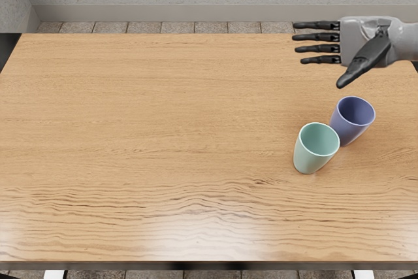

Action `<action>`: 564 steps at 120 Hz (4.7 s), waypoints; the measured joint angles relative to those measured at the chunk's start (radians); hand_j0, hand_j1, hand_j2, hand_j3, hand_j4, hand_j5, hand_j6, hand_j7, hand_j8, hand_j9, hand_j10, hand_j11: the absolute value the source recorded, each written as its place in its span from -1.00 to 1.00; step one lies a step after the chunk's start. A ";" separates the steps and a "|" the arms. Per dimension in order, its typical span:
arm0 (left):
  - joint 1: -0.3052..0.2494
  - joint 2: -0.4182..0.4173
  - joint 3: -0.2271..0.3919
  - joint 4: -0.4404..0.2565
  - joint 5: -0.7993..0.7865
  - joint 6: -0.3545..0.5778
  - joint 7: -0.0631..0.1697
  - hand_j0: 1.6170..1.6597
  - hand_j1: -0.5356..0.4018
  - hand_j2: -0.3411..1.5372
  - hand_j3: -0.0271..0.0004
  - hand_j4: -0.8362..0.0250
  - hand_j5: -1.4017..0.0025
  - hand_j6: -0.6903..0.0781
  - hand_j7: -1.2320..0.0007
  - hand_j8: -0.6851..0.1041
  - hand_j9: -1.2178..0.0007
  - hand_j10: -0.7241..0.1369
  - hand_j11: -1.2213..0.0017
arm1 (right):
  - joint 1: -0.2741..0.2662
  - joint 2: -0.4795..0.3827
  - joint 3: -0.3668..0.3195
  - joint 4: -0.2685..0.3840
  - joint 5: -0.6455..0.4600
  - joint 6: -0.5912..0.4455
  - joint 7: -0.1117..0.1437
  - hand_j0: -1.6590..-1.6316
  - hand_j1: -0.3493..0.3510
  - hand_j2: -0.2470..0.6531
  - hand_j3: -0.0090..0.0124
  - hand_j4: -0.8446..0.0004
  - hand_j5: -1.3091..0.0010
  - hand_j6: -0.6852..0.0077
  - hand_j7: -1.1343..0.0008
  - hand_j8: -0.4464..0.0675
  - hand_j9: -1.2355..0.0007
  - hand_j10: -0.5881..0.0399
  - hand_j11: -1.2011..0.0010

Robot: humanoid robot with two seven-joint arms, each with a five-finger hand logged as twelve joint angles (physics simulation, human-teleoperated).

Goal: Pick up cup and place in cup with right hand

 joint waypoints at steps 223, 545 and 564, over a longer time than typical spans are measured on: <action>0.000 0.000 0.000 0.000 0.000 0.000 0.000 0.92 0.86 -0.63 0.97 0.92 0.98 0.77 0.98 0.71 0.97 0.66 0.97 | -0.226 -0.015 -0.008 0.513 -1.313 -0.384 0.054 -0.93 -0.49 -0.51 -0.16 0.63 0.70 0.52 0.66 0.12 0.68 0.38 0.67; 0.000 0.000 0.000 0.000 0.000 0.000 0.000 0.92 0.86 -0.63 0.96 0.92 0.98 0.77 0.98 0.71 0.97 0.66 0.97 | -0.053 -0.245 0.211 0.304 -0.940 0.000 0.057 -0.94 0.51 -0.47 -0.09 0.25 0.09 0.25 -0.02 -0.45 0.03 -0.51 0.00; 0.000 0.000 0.000 0.000 0.000 0.000 0.000 0.92 0.86 -0.63 0.96 0.92 0.98 0.77 0.98 0.71 0.97 0.66 0.97 | -0.054 -0.240 0.207 0.277 -0.945 -0.003 0.058 -0.93 0.50 -0.47 -0.10 0.26 0.09 0.25 -0.02 -0.46 0.04 -0.50 0.01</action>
